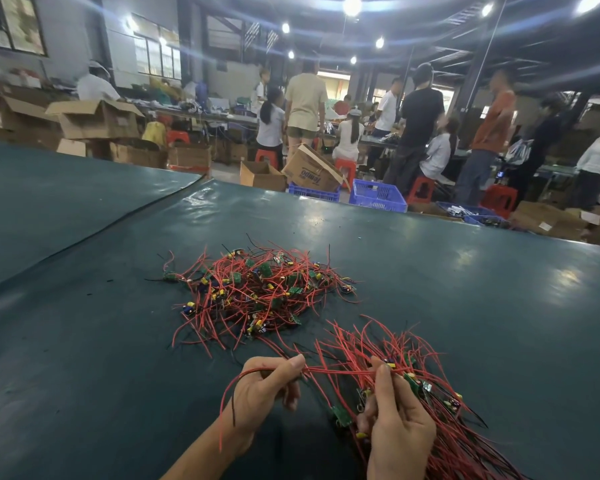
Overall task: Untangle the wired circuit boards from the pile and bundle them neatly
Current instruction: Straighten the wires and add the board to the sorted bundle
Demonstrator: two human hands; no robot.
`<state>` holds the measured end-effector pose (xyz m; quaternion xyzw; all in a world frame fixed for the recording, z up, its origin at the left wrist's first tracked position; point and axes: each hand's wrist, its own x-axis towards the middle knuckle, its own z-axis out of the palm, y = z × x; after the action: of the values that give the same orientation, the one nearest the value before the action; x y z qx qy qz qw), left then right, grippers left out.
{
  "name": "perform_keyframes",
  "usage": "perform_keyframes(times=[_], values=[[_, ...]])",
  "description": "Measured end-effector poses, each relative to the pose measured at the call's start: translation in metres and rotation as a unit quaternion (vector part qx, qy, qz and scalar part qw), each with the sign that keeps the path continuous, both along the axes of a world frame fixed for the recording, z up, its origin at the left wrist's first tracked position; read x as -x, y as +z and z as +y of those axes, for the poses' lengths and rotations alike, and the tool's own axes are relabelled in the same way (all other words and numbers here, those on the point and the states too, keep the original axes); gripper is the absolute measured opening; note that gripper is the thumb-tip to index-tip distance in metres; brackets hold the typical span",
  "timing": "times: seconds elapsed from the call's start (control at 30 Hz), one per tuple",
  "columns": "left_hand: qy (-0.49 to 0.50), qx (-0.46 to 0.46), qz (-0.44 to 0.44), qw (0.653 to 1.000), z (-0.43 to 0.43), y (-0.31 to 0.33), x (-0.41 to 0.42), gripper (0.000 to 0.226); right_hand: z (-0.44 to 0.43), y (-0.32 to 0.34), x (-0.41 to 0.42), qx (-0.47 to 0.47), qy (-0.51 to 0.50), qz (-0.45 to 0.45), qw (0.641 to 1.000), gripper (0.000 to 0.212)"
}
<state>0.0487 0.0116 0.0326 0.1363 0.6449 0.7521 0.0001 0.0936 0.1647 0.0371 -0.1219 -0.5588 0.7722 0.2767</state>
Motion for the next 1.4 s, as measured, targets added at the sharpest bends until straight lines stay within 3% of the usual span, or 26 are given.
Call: perform_keyframes(times=[0.17, 0.27, 0.33, 0.47, 0.73, 0.93, 1.07, 1.23, 1.3, 1.4], values=[[-0.036, 0.005, -0.007, 0.999, 0.011, -0.001, -0.006, 0.051, -0.017, 0.002, -0.006, -0.087, 0.073, -0.014, 0.993, 0.01], [-0.077, 0.019, -0.007, 0.997, 0.014, 0.001, -0.011, 0.068, -0.028, -0.007, -0.004, -0.151, 0.085, -0.006, 0.985, 0.029], [-0.074, 0.028, -0.012, 0.997, 0.014, 0.004, -0.013, 0.058, -0.029, -0.005, -0.004, -0.166, 0.083, -0.016, 0.982, 0.033], [-0.078, 0.042, -0.017, 0.996, 0.012, 0.013, -0.013, 0.039, -0.011, 0.001, -0.003, -0.128, 0.028, -0.018, 0.991, 0.025], [-0.006, 0.025, -0.028, 0.999, 0.006, 0.012, -0.01, 0.04, -0.013, 0.005, -0.007, -0.1, -0.01, 0.008, 0.995, 0.021], [-0.02, -0.098, -0.144, 0.984, 0.0, 0.003, -0.003, 0.028, -0.016, 0.005, -0.009, -0.131, -0.01, 0.054, 0.99, 0.026], [0.009, -0.211, -0.214, 0.954, 0.002, 0.003, 0.004, 0.027, -0.022, 0.006, -0.011, -0.197, 0.023, 0.103, 0.975, 0.023], [-0.003, -0.285, -0.267, 0.921, -0.002, 0.012, 0.006, 0.038, -0.019, -0.004, -0.01, -0.269, 0.12, 0.078, 0.953, 0.058], [-0.051, -0.265, -0.278, 0.922, -0.004, 0.017, 0.002, 0.041, -0.021, -0.004, -0.009, -0.257, 0.12, 0.036, 0.958, 0.055], [-0.171, -0.144, -0.281, 0.933, -0.001, 0.017, -0.008, 0.048, -0.022, 0.001, -0.007, -0.161, 0.144, -0.039, 0.975, 0.032]])
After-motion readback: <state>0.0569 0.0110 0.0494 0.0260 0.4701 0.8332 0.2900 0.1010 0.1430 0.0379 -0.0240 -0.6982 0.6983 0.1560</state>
